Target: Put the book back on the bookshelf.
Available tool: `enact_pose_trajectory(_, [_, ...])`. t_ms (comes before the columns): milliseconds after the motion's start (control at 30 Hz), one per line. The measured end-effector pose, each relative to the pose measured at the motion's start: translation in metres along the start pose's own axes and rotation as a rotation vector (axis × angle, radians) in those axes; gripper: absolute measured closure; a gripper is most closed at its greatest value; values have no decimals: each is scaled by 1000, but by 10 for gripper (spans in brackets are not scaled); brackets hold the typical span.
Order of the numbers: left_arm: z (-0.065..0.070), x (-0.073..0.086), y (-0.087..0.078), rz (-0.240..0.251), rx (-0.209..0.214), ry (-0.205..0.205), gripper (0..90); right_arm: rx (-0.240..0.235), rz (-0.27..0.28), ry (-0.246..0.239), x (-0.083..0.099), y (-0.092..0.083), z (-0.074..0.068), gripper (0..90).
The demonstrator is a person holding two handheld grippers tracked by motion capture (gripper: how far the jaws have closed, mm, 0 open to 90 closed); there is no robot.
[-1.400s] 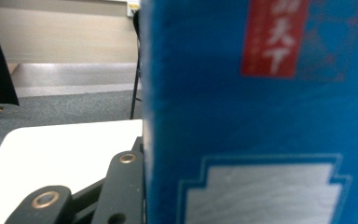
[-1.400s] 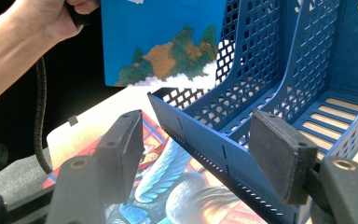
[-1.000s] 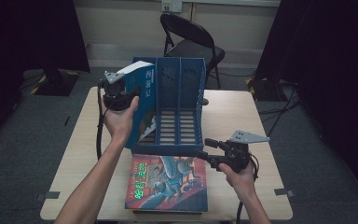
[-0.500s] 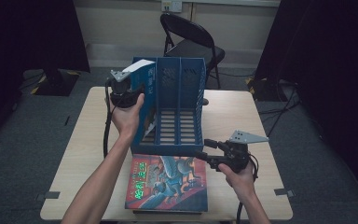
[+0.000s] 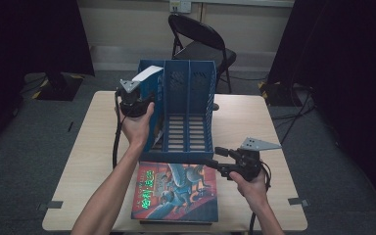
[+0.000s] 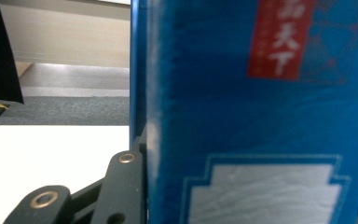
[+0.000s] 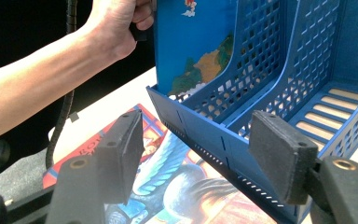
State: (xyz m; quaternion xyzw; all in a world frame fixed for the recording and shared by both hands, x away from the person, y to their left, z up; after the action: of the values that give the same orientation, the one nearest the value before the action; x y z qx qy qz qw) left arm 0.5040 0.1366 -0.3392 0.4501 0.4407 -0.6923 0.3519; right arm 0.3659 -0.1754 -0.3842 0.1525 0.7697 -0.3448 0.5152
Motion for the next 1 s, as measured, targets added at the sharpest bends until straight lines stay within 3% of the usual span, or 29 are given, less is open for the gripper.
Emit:
enact_pose_trajectory(167, [-4,13,2,-9,8,-3,608,-1,7,-1,0,-1,1,351])
enact_pose_trajectory(233, [-4,16,0,1,4,5,608,-1,7,0,0,-1,2,351])
enact_pose_trajectory(300, [-6,18,-2,7,34,6,607,2,0,1,1,0,2,352])
enact_pose_trajectory(467, [-2,24,-8,22,36,15,602,2,-11,-6,2,3,-1,351])
enact_pose_trajectory(833, [0,39,-29,-19,60,84,596,3,-18,-15,3,5,-4,353])
enact_pose_trajectory(900, [-2,41,-33,-23,68,71,594,4,-21,-16,3,6,-4,352])
enact_pose_trajectory(1000, [-2,44,-38,-43,76,85,594,3,-21,-18,3,6,-5,352])
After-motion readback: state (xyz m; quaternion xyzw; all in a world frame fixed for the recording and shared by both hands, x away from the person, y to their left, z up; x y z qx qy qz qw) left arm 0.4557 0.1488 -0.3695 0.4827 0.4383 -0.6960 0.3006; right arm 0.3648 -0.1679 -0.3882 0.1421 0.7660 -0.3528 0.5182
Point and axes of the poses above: each handheld gripper's, and its own axes: y roughly forward along the jaws, x roughly out of its underside, z roughly to its right, the point moved 2 cm from there along y, roughly forward along the jaws, and after that the axes turned 9 degrees about x, right-handed, at the moved point
